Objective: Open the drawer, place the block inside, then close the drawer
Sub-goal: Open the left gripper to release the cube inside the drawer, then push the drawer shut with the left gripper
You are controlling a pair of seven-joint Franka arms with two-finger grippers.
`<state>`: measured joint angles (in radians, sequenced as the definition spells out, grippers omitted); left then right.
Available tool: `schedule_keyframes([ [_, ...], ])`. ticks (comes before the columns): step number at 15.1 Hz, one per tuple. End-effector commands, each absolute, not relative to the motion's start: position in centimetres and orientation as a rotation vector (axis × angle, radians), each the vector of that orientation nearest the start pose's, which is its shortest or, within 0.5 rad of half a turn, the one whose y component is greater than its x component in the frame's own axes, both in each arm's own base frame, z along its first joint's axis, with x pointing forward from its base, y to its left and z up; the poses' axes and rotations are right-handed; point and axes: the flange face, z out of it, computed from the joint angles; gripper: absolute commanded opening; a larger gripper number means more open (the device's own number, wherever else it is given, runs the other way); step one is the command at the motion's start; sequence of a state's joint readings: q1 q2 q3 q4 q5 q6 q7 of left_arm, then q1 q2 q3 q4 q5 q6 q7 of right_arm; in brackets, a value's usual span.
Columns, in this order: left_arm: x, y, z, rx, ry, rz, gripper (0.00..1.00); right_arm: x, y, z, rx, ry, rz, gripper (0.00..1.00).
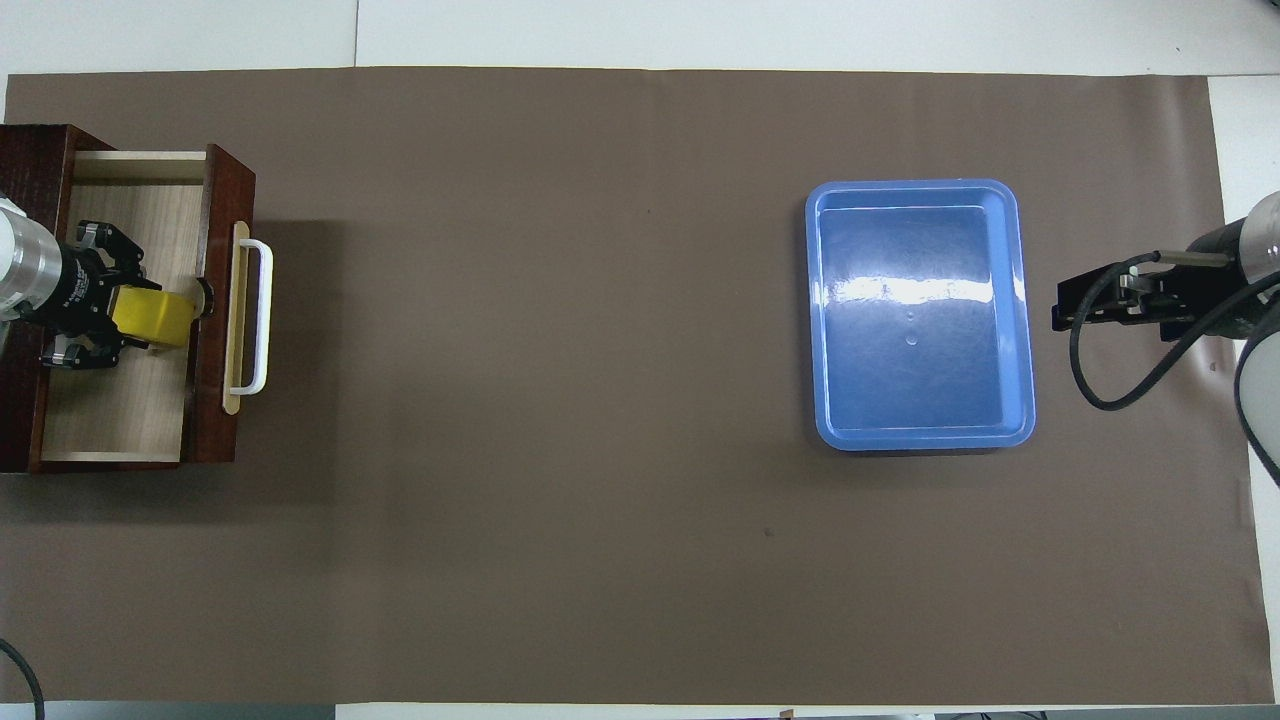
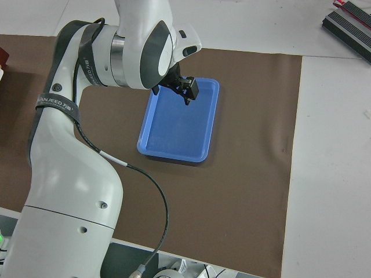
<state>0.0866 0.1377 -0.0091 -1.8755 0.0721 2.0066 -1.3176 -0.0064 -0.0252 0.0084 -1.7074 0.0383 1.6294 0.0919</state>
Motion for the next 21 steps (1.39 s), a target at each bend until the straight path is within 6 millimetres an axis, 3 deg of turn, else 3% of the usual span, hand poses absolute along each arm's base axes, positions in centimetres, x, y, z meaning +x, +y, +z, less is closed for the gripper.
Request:
schedule_keyframes([
  [1,58.9,5.0,45.5,-2.416,-1.953,-0.092,1.0,54.3,0.3,58.0,-3.133,0.052,0.072,1.0],
  [4,59.8,4.1,49.3,-2.432,-2.013,-0.047,1.0,54.2,0.2,58.1,-3.151,0.018,0.075,1.0],
  [5,60.0,3.0,51.0,-2.457,-2.055,-0.019,1.0,54.2,0.1,58.1,-3.152,0.018,0.077,1.0],
  [7,60.1,0.4,52.2,-2.435,-2.105,0.004,1.0,54.1,0.0,58.0,-3.163,0.014,0.097,1.0],
  [9,60.0,-3.8,51.9,-2.39,-2.152,0.001,1.0,54.1,0.0,58.0,-3.163,0.017,0.099,1.0],
  [11,59.7,-6.0,51.1,-2.353,-2.179,0.006,1.0,54.1,0.0,58.0,-3.163,0.017,0.102,1.0],
  [14,58.6,-9.3,47.4,-2.309,-2.103,-0.068,1.0,54.1,0.0,58.0,-3.163,0.019,0.102,1.0],
  [15,58.3,-9.4,46.6,-2.311,-2.097,-0.071,1.0,54.0,-0.1,58.0,-3.163,0.022,0.102,1.0],
  [21,58.6,-5.1,45.0,-2.294,-2.117,-0.084,1.0,53.7,0.3,57.9,-3.158,0.025,0.135,1.0],
])
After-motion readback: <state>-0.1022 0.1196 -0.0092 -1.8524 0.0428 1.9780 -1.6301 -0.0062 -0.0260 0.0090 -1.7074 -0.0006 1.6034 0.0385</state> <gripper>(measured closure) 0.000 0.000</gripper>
